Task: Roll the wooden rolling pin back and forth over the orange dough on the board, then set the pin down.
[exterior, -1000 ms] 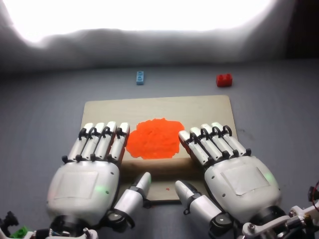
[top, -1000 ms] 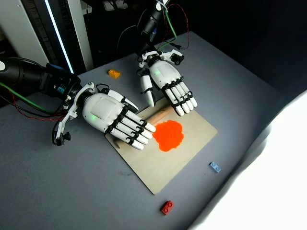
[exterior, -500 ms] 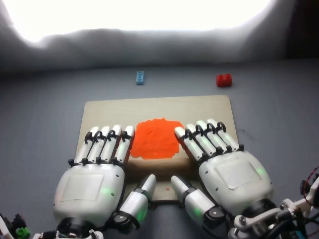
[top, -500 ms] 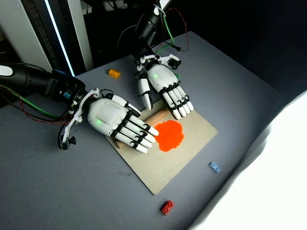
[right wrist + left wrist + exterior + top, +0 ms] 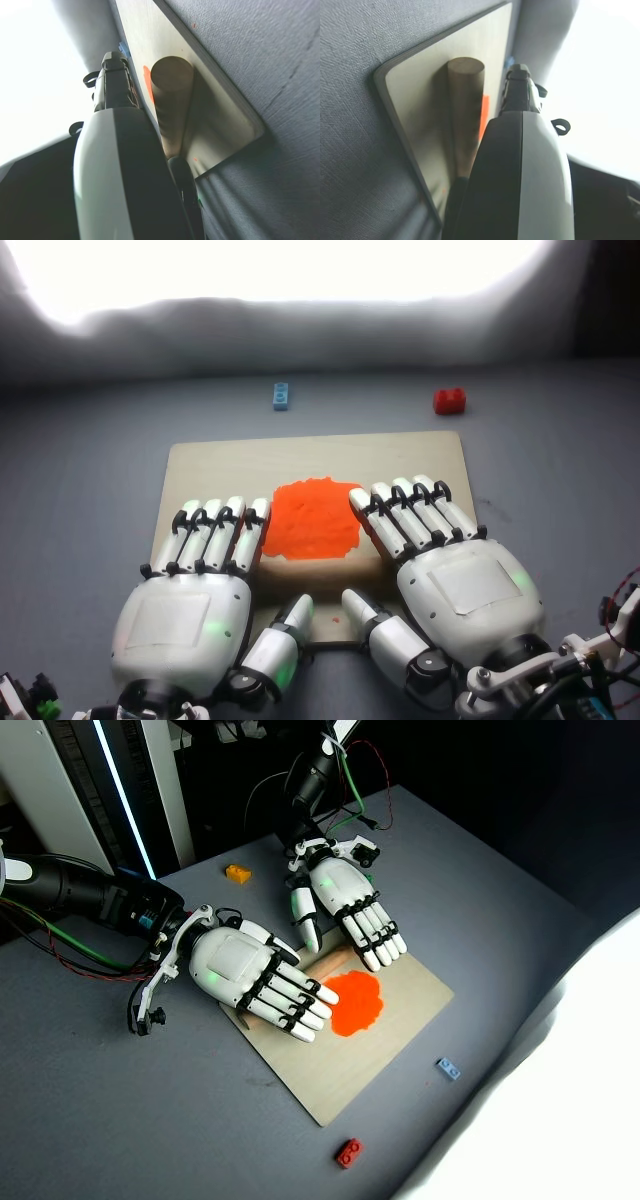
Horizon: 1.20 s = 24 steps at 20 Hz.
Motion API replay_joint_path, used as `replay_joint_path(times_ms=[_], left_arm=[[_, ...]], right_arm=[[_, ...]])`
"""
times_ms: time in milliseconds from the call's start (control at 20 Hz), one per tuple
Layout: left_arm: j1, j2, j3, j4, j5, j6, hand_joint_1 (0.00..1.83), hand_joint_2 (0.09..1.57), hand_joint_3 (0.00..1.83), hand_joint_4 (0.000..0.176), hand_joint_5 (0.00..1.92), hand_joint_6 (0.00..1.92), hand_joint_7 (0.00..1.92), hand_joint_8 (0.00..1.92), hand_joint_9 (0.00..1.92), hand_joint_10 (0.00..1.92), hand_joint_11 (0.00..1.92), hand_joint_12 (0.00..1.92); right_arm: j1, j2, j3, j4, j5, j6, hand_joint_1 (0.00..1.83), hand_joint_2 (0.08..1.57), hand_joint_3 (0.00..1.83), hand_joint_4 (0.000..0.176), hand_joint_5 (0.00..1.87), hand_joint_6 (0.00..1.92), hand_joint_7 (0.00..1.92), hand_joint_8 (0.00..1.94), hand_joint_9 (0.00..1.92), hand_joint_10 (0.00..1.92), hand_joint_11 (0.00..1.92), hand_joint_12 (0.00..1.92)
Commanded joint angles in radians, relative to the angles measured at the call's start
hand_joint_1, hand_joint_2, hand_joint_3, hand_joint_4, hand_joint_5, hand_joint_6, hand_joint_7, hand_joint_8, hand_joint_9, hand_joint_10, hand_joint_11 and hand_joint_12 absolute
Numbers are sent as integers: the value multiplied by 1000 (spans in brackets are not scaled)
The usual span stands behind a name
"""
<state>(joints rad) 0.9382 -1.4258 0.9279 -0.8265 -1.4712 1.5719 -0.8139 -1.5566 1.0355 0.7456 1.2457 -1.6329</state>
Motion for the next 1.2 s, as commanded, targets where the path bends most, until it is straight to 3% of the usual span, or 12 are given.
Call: replay_joint_path(times_ms=[0, 700, 1150], left_arm=[[1, -6, 8, 67, -94, -3, 0, 1437, 18, 0, 0, 0, 0, 0, 0, 0, 0, 0], [0, -24, 54, 67, -85, -24, 0, 1434, 13, 0, 0, 0, 0, 0, 0, 0, 0, 0], [-12, -24, 70, 51, -80, -81, 0, 1434, 10, 0, 0, 0, 0, 0, 0, 0, 0, 0]], right_arm=[[7, -1, 1, -75, 88, 3, 0, 1471, 14, 0, 22, 7, 3, 1, 0, 0, 0, 0], [23, -33, 68, -75, 69, 17, 0, 1486, 15, 0, 17, 5, 6, 1, 0, 0, 0, 0], [28, -33, 83, -75, 57, 20, 0, 1489, 12, 0, 18, 7, 0, 0, 0, 0, 0, 0]])
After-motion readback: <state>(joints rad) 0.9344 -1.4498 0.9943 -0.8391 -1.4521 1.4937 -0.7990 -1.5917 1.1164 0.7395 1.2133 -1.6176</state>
